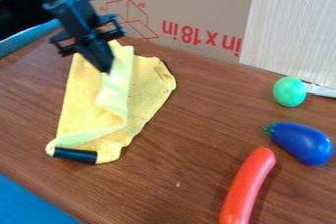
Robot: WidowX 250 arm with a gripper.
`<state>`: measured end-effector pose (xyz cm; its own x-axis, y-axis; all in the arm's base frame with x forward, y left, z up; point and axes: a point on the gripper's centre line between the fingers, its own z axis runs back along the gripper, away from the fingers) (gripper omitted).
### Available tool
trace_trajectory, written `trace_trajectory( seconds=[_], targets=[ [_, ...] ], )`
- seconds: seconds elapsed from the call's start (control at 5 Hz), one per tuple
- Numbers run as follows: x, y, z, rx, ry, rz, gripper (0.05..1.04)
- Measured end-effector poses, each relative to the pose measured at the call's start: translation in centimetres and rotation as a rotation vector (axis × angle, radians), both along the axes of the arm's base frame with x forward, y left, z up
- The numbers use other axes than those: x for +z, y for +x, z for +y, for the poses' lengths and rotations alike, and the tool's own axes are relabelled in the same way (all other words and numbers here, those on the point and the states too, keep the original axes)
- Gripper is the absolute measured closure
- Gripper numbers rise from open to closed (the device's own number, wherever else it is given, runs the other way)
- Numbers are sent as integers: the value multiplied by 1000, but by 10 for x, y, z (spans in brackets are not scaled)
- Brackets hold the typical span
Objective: Unfold the cloth from top right to bottom left
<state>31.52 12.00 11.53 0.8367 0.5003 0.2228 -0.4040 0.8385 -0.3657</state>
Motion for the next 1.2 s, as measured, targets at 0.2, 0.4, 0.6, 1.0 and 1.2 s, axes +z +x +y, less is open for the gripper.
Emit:
trace_trajectory(
  seconds=[0.2, 0.4, 0.6, 1.0, 1.2],
  targets=[
    [4, -22, 18, 4, 58, 56, 1031],
    [-4, -33, 38, 66, 162, 141, 1031],
    [-27, -36, 53, 141, 271, 251, 1031],
    [-48, -36, 75, 282, 384, 409, 1031],
    [-46, -48, 79, 312, 352, 461, 1031]
  ],
)
